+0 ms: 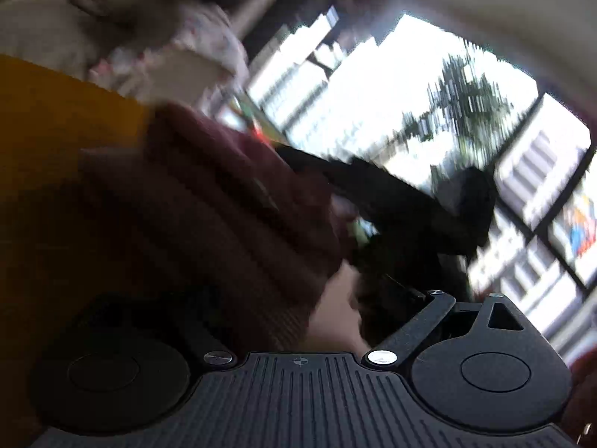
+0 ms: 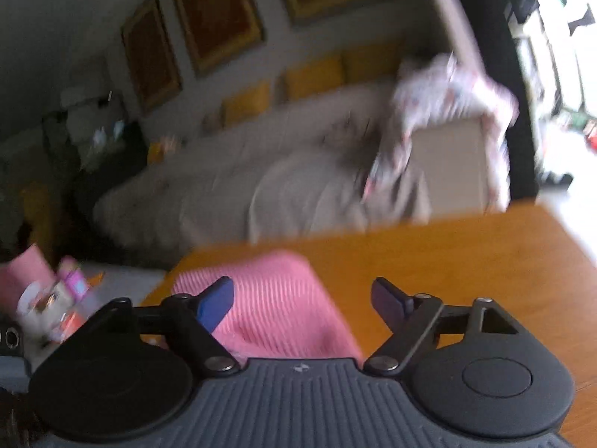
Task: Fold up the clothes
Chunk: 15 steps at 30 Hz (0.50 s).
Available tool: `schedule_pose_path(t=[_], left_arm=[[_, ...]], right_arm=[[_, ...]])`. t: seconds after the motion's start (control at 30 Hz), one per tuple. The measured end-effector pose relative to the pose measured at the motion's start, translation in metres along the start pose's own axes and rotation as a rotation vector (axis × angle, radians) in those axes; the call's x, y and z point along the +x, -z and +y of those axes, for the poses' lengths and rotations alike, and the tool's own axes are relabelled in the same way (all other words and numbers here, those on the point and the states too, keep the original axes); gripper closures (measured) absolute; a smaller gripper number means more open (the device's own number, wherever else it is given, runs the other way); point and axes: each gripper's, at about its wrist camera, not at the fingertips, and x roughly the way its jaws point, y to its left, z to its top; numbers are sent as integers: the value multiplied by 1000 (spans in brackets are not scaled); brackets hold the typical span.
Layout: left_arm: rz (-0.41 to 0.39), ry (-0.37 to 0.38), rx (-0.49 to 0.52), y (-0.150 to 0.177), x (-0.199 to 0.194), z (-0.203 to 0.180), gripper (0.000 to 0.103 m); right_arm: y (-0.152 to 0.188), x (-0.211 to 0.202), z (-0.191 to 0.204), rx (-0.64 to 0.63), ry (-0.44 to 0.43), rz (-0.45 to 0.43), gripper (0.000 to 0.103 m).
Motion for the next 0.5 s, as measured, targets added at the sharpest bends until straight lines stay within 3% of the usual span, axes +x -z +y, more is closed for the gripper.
schedule_pose_path(t=[0.07,0.13,0.17,0.23,0.3,0.37,0.4,0.5], left_arm=[[-33,-56,-13,-5,2,5,4],[-53,-114,-18,-9,6,9,4],[-64,-144,-21,-12,8,11,5],[-54,-197,1,-15,16,11,23],[-39,-250,28,-19,24,10,26],[-35,-238,8,-20,23,14,26],[-33,-227,-6,-21,22,16,26],[-24,-211,-55,-23,23,24,25]], right_arm=[[5,-19,0,14,-17,-41,20],[14,-30,5,1,-69,-8,22],[19,-33,11,-15,-86,27,28],[30,-36,24,-51,-111,106,36],[42,-45,48,-159,-137,141,36],[54,-55,74,-279,-163,170,36],[57,-62,84,-328,-149,157,36],[54,-77,96,-424,5,61,34]])
